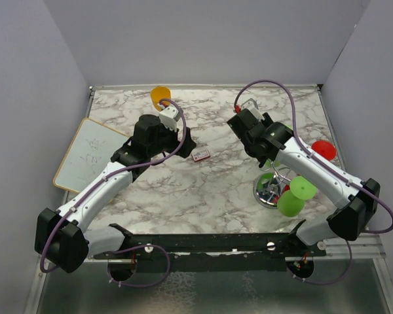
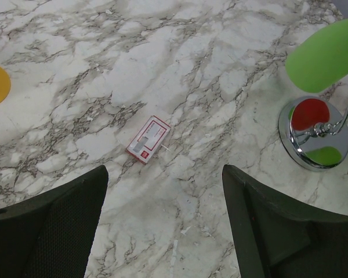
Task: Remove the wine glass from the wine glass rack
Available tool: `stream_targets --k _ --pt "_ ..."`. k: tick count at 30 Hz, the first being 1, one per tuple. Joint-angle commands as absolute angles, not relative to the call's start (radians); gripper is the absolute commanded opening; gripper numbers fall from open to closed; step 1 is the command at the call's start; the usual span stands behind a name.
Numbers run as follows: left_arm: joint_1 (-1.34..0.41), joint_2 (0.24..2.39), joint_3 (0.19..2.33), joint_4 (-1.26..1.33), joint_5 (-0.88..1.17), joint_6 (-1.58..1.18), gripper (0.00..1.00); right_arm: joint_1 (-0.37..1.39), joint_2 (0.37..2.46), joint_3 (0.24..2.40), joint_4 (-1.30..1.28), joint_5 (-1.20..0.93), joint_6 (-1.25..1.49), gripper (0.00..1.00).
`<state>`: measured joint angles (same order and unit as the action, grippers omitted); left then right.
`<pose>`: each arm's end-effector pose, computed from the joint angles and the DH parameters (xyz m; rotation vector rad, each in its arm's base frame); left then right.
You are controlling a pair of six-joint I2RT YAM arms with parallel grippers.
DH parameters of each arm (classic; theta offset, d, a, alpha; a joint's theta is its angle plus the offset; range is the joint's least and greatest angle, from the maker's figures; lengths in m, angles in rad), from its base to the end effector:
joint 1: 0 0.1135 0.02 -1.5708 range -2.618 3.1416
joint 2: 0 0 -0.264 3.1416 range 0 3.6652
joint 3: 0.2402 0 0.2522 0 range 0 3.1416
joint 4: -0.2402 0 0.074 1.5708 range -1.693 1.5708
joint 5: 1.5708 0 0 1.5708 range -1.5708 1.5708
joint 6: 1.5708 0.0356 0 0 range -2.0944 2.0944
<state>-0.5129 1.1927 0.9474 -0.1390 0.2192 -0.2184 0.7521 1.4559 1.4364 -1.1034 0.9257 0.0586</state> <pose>0.2363 -0.1420 0.3168 0.4413 1.9614 -0.6894 0.2218 0.1686 0.3450 -0.5253 2.2081 -0.8316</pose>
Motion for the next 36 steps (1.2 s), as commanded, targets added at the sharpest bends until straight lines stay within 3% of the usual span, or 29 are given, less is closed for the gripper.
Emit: stream_targets --k 1,24,36 --pt "-0.523 1.175 0.94 -0.123 0.204 -0.207 0.82 0.758 1.47 1.421 -1.069 0.999 0.073 0.43" --pt "-0.537 1.171 0.942 -0.13 0.191 -0.194 0.82 0.758 1.514 1.422 -1.021 1.086 0.023 0.31" --pt "-0.545 1.168 0.942 -0.136 0.18 -0.189 0.82 0.758 1.527 1.447 -1.025 1.104 0.006 0.17"
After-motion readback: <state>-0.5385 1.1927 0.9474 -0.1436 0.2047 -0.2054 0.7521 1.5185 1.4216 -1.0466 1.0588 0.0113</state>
